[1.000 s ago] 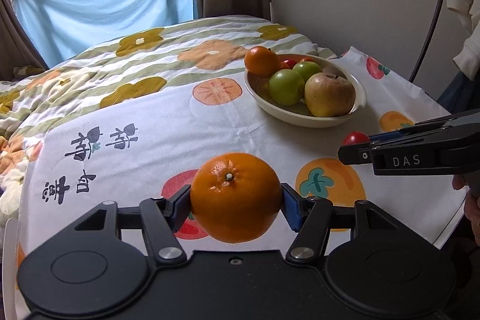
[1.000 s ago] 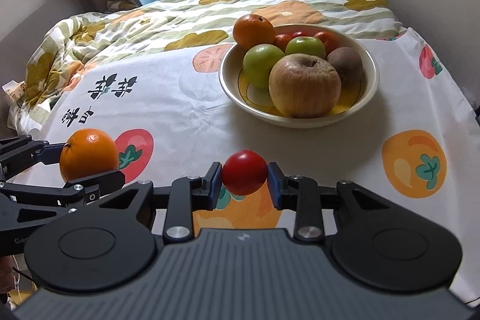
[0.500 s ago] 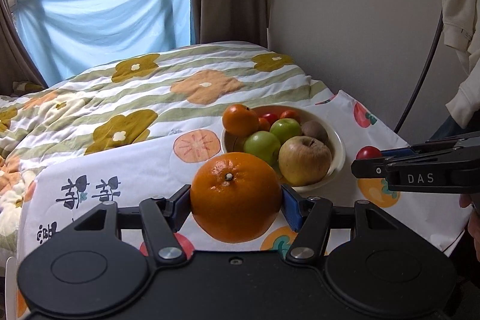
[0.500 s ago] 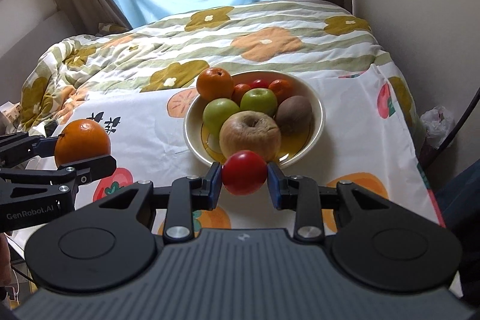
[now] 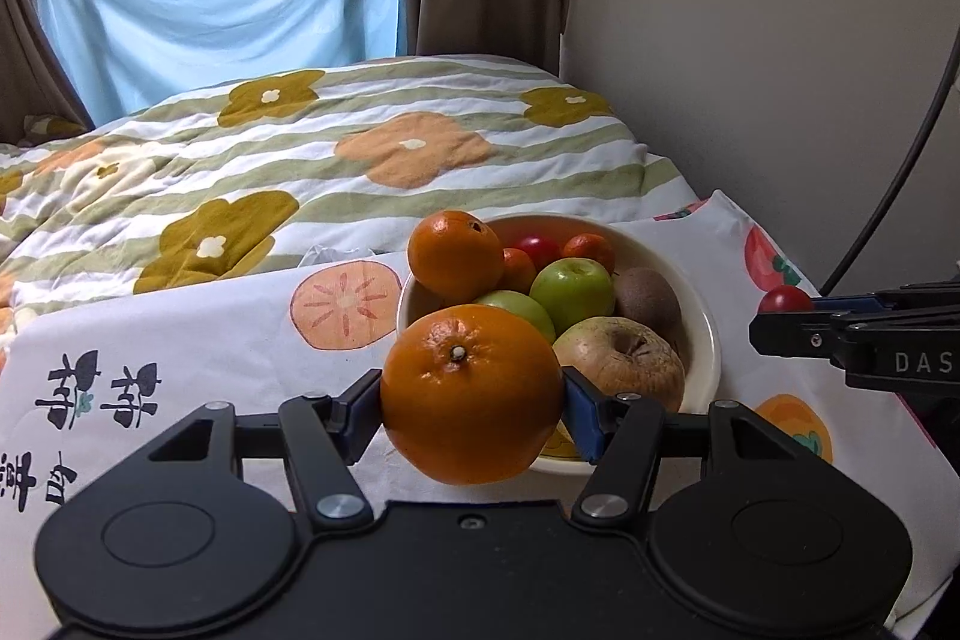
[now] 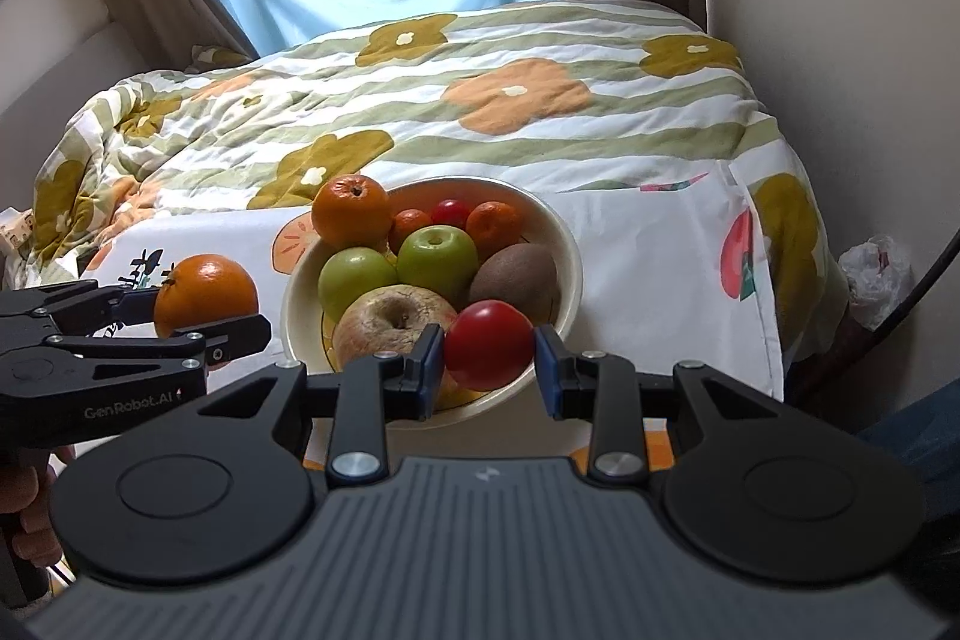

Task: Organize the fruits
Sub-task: 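Carry the orange into the bowl with the left tool while the right tool carries the tomato, then open both tools in the bowl to release the orange and tomato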

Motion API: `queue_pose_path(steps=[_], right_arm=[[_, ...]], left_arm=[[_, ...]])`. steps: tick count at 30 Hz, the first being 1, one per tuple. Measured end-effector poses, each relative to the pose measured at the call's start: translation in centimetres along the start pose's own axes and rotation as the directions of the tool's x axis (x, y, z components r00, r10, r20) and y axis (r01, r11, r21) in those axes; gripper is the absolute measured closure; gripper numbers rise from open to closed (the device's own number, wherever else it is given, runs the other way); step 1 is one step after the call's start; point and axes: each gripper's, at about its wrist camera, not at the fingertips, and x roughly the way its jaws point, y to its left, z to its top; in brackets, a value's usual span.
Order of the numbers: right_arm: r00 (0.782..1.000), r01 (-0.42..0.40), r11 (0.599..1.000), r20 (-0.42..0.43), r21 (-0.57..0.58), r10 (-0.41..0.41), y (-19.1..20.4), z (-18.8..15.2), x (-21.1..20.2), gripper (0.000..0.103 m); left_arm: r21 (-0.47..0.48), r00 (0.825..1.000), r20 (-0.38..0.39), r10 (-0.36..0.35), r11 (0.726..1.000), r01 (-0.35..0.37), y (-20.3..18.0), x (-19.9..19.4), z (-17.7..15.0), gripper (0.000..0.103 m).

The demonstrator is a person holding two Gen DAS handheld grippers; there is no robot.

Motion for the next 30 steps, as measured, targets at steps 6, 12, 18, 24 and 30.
queue_pose_path(steps=[6,12,18,24,30], right_arm=[[1.000,-0.022,1.000,-0.018,0.001,0.022,-1.2,0.6,2.0,0.056],[0.999,-0.036,0.999,-0.029,0.003,0.036,-1.7,0.8,2.8,0.056],[0.998,-0.042,0.999,-0.037,-0.004,0.042,-1.7,0.8,3.1,0.056],[0.998,-0.049,0.999,-0.040,-0.007,0.048,-1.5,0.8,3.2,0.056],[0.998,-0.057,0.998,-0.036,-0.012,0.056,-1.1,0.9,3.2,0.056]], left_arm=[[-0.049,1.000,-0.023,0.005,0.999,-0.006,0.0,2.4,0.4,0.037],[-0.125,0.999,-0.028,-0.015,0.992,0.012,0.5,3.4,0.2,0.037],[-0.203,0.999,-0.030,-0.042,0.978,0.035,1.3,3.7,-0.2,0.037],[-0.246,0.997,-0.009,-0.071,0.967,0.067,1.9,3.6,-0.3,0.035],[-0.221,0.998,0.035,-0.052,0.973,0.059,1.7,2.0,0.2,0.013]])
